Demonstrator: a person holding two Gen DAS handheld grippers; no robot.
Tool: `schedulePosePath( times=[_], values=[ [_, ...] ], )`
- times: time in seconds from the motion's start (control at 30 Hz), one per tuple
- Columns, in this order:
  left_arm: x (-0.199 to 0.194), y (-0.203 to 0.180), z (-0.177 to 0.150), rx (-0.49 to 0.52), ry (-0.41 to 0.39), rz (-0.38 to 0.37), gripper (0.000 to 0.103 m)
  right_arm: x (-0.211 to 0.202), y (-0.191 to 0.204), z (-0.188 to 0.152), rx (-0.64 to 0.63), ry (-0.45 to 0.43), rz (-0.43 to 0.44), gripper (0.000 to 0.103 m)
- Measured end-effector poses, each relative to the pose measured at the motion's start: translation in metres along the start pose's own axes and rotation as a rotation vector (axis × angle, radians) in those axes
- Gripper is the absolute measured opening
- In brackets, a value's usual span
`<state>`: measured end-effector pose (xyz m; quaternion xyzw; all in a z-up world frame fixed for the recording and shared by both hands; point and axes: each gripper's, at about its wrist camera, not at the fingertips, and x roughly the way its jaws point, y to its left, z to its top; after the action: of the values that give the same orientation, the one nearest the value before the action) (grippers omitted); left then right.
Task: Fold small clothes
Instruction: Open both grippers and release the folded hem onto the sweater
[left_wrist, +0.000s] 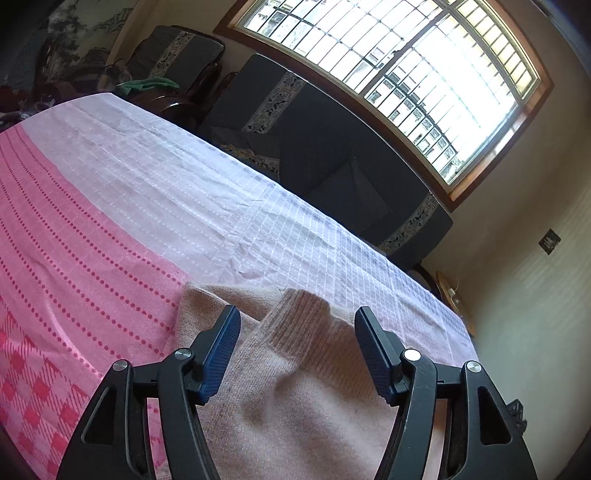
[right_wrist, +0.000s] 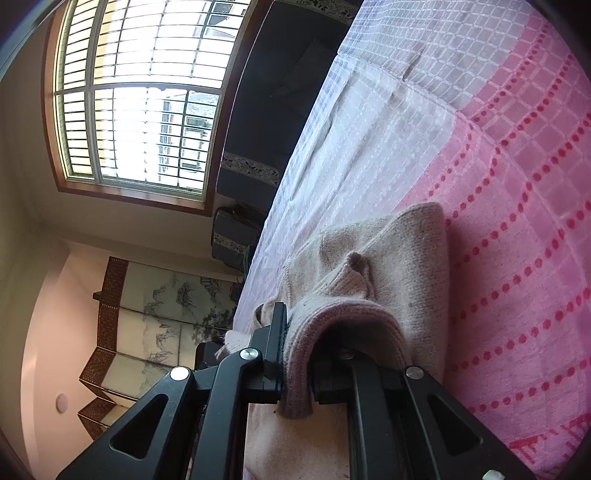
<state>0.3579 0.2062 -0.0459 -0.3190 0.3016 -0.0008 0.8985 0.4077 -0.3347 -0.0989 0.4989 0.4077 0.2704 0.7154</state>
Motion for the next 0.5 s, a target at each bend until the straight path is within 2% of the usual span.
schedulePosePath(
  times=[0.07,0.13,0.23,0.5],
  values=[
    [-0.002,-0.001,0.0,0.014,0.001,0.005,0.065,-0.001,0.0,0.001,0.006,0.0,0.012,0.019],
    [-0.003,-0.001,-0.002,0.027,0.009,0.016,0.065,-0.006,0.0,0.002,0.016,-0.016,0.031,0.032],
    [-0.001,0.001,-0.008,0.042,0.021,0.034,0.065,-0.019,0.001,0.004,0.01,-0.059,0.056,0.043],
    [-0.003,0.019,-0.025,0.05,0.059,0.073,0.065,-0.055,-0.002,0.002,-0.051,-0.116,0.011,0.044]
  ],
)
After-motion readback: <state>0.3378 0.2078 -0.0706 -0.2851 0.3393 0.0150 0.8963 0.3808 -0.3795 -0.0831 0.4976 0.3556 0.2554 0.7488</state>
